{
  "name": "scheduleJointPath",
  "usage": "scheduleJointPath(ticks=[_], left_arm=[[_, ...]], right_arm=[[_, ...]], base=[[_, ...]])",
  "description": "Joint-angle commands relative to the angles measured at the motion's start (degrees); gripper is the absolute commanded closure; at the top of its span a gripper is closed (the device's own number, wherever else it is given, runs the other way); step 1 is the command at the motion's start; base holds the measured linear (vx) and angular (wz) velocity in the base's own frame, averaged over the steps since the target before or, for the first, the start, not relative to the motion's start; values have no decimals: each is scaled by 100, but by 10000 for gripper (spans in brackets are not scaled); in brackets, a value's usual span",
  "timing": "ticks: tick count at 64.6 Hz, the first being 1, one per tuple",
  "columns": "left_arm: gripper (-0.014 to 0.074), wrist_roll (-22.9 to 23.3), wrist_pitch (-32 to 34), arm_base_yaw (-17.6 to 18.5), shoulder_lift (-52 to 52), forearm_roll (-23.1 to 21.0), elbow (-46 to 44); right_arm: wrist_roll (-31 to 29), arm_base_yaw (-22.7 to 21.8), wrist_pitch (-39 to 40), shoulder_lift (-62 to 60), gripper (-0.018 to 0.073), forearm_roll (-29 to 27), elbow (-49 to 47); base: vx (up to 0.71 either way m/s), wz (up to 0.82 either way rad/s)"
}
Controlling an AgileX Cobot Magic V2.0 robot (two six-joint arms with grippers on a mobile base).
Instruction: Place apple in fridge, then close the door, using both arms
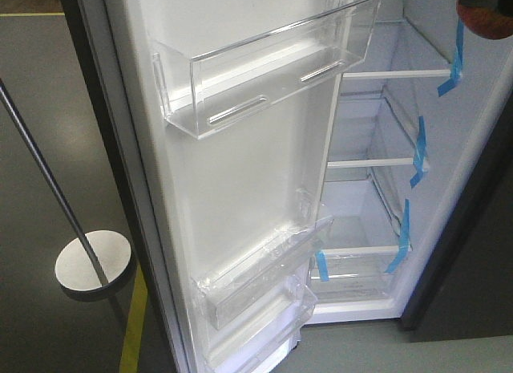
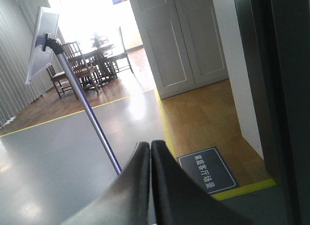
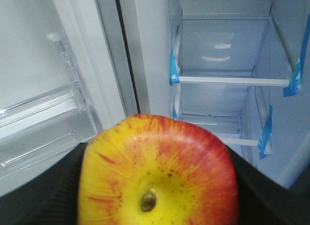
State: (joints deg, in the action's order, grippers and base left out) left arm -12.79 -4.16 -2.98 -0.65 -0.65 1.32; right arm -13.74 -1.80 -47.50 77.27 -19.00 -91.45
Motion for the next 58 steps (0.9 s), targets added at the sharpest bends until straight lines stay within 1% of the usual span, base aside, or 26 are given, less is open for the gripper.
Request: scheduleJointPath(ticks=[1,51,55,58], left_arm=[[603,23,416,20,-29,-25,-92],[603,23,416,20,-29,-25,-92],[603,23,416,20,-29,-25,-92],[603,23,416,20,-29,-25,-92]], right_arm=[[-34,-30,418,-153,524,-84,-161],[-15,-30,462,-153,524,-108,-161],[8,-30,550,-153,524,-200,-161],[8,-30,743,-153,524,-377,-161]], base=[[0,0],[0,0],[0,0],[0,0]])
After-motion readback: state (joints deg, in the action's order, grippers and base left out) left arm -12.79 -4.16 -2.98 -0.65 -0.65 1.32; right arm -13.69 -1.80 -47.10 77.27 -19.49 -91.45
